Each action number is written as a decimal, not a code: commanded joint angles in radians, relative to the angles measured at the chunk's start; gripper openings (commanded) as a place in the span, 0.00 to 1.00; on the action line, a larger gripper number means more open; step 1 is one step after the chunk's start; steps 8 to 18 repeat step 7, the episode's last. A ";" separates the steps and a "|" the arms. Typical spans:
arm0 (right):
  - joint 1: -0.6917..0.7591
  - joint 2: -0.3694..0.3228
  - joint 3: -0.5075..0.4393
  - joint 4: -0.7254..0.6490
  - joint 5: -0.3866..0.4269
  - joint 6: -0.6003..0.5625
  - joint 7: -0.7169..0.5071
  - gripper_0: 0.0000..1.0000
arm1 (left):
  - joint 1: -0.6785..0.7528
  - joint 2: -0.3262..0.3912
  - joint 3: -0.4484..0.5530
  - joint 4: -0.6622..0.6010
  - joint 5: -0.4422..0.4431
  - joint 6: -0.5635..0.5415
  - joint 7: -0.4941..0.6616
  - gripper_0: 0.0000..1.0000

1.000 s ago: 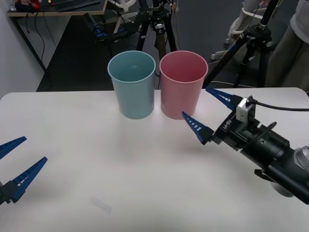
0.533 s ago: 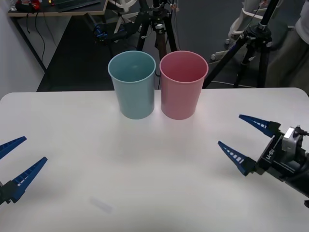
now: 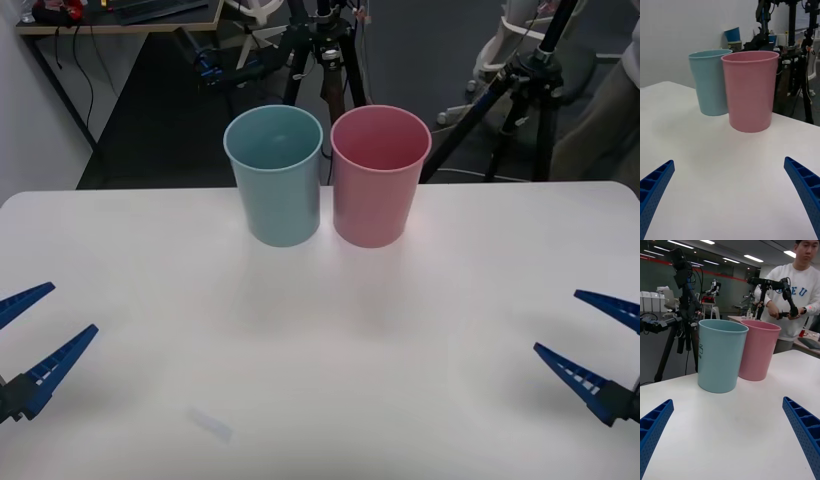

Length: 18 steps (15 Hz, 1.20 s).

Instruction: Grasp the object on the table and drop it into the matching bin: aluminum can to the light blue bin, PET bottle to the pink bin.

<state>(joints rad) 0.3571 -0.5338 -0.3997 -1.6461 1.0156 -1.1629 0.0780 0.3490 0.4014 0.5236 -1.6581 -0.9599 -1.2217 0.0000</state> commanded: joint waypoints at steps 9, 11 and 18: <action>0.045 0.003 -0.057 0.000 0.000 -0.024 -0.018 1.00 | 0.000 0.000 0.000 0.000 0.000 0.000 0.000 1.00; 0.045 0.003 -0.057 0.000 0.000 -0.024 -0.018 1.00 | 0.000 0.000 0.000 0.000 0.000 0.000 0.000 1.00; 0.045 0.003 -0.057 0.000 0.000 -0.024 -0.018 1.00 | 0.000 0.000 0.000 0.000 0.000 0.000 0.000 1.00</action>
